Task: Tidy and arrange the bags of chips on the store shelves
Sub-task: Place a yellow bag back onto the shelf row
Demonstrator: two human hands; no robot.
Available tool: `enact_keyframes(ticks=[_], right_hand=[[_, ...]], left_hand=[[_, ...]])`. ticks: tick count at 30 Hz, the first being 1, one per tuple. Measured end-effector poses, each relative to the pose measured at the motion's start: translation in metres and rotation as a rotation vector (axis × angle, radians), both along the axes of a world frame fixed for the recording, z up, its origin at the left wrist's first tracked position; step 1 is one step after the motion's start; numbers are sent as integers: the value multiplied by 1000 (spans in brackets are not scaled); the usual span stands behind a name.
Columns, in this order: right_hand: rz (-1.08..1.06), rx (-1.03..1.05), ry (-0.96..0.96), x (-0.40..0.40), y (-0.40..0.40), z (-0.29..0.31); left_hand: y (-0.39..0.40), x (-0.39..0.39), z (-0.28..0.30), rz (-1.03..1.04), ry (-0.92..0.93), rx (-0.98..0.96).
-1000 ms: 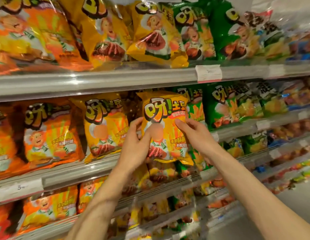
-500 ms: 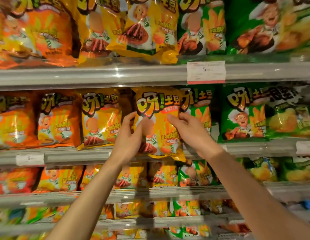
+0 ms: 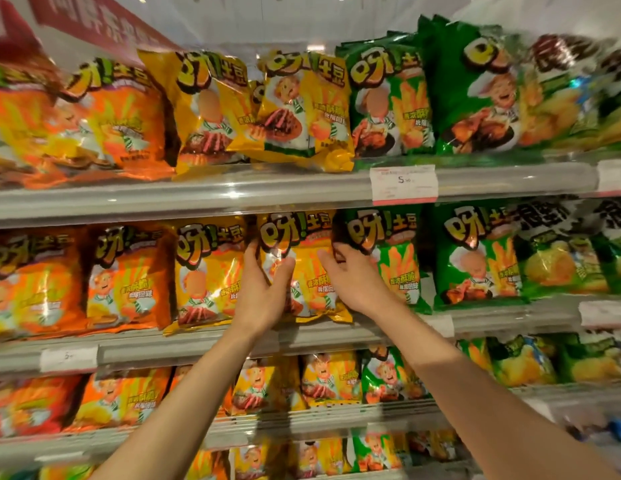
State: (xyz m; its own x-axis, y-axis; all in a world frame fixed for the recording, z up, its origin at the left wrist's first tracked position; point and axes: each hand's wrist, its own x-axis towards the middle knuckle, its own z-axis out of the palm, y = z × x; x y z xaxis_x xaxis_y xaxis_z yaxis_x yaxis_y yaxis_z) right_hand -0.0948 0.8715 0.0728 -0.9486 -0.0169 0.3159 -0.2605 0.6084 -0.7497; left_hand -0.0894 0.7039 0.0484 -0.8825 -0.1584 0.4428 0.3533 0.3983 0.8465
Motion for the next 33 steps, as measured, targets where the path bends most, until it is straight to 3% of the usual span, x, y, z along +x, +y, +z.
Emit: enact_keyframes(ticks=[3, 6, 18, 23, 28, 30, 33], right_hand=[[-100, 301, 264, 6, 12, -17], [-91, 428, 302, 8, 14, -30], [-104, 416, 244, 10, 26, -27], [-126, 364, 301, 9, 6, -26], [-201, 452, 352, -1, -24, -27], [-220, 535, 340, -6, -40, -28], [-242, 602, 326, -10, -57, -30]], left_hand=[[1, -7, -3, 36, 65, 32], [4, -15, -9, 66, 84, 3], [18, -22, -27, 23, -15, -218], [-6, -6, -22, 70, 166, -344], [-63, -4, -12, 356, 438, -642], [-79, -15, -11, 491, 353, -766], [-85, -30, -18, 530, 247, -873]])
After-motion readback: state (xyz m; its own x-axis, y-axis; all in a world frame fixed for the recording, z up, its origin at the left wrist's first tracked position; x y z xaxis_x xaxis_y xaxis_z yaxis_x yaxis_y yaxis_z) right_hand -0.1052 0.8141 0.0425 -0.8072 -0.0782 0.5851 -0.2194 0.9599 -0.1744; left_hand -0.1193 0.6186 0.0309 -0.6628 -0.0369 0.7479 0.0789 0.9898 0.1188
